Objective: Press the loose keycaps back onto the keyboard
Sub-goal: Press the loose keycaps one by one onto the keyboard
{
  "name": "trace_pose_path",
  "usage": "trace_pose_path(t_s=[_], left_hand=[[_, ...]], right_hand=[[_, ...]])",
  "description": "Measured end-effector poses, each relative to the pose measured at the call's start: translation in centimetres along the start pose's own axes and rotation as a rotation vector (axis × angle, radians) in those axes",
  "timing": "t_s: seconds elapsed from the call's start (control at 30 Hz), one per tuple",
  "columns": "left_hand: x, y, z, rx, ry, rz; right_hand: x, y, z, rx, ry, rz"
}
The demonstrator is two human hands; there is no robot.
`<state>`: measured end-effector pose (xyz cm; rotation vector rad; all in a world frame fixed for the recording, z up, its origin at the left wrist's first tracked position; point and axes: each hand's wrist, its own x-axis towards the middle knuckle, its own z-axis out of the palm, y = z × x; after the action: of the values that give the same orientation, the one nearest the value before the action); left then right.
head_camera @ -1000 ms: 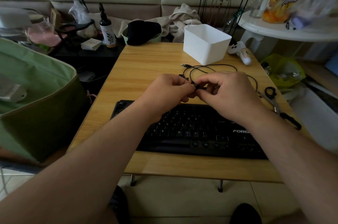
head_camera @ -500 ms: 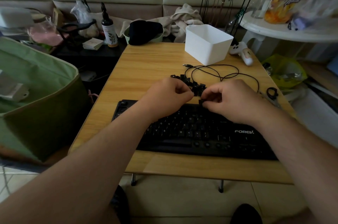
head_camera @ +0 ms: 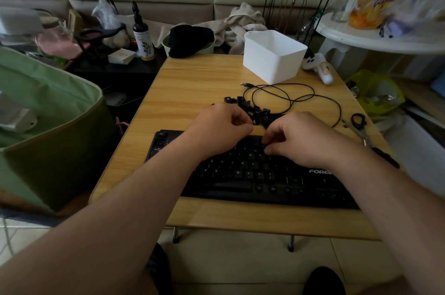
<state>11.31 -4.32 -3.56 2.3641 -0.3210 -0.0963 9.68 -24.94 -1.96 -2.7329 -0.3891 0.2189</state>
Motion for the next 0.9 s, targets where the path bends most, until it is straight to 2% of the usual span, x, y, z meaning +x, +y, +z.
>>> trace_pose_path(t_s=[0.13, 0.3, 0.47, 0.9], left_hand=[[0.0, 0.2, 0.6, 0.048, -0.011, 0.025], [-0.2, 0.5, 1.7, 0.124, -0.062, 0.052], [-0.2, 0.7, 2.3, 0.180, -0.039, 0.057], [-0.1, 1.3, 2.6, 0.183, -0.048, -0.013]], right_hand=[[0.1, 0.3, 0.1, 0.025, 0.010, 0.020], [0.0, 0.8, 0.3, 0.174, 0.016, 0.056], [-0.2, 1.1, 0.5, 0.248, 0.014, 0.086], [0.4, 0.3, 0.8, 0.212, 0.025, 0.182]])
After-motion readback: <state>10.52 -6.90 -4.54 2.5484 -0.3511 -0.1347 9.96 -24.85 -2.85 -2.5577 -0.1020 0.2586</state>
